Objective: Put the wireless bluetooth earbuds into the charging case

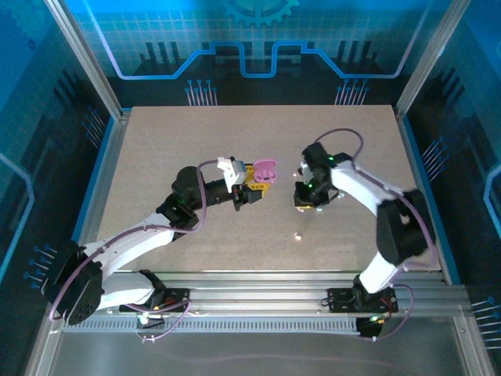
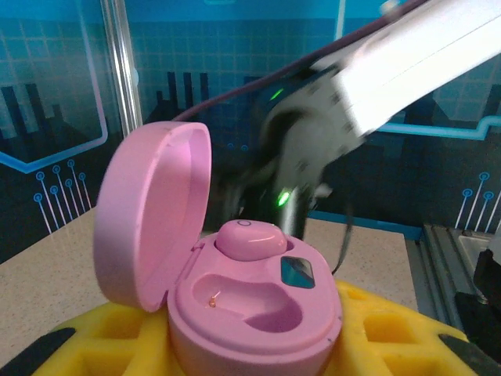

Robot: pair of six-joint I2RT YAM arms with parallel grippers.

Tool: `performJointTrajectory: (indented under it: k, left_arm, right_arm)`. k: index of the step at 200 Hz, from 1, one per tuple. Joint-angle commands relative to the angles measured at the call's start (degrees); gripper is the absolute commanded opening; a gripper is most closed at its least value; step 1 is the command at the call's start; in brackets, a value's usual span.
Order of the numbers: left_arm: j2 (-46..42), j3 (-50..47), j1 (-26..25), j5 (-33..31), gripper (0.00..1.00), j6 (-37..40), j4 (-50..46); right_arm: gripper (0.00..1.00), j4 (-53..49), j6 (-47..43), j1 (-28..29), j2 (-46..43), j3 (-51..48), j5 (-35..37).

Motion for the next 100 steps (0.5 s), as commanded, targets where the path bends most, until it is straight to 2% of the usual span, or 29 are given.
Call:
performJointTrajectory:
  k: [1,46,67,100]
  left_arm:
    - [-1.69,-0.96,0.78,-2.08,0.36,1.51,0.44]
    - [-1.00,-1.14,1.20,-4.69,0.36,0.87,1.78]
    - [-0.54,-1.18,1.16,-4.90,0.37,0.68,2.32]
    - [0.22,-1.23,1.20,-4.75,0.37,1.16,3.13]
  right_arm:
    - [0.17,8.65,5.58,-3.96,-10.07,-3.72,-19.20]
    - [0.17,20.92,15.23,-8.73,-18.96,-6.23,-41.31]
    - [0.17,25.94,19.38,-8.93,-20.58,-6.20,-46.62]
    - [0.18,31.42,24.30,-8.76,-22.66,-6.04,-50.00]
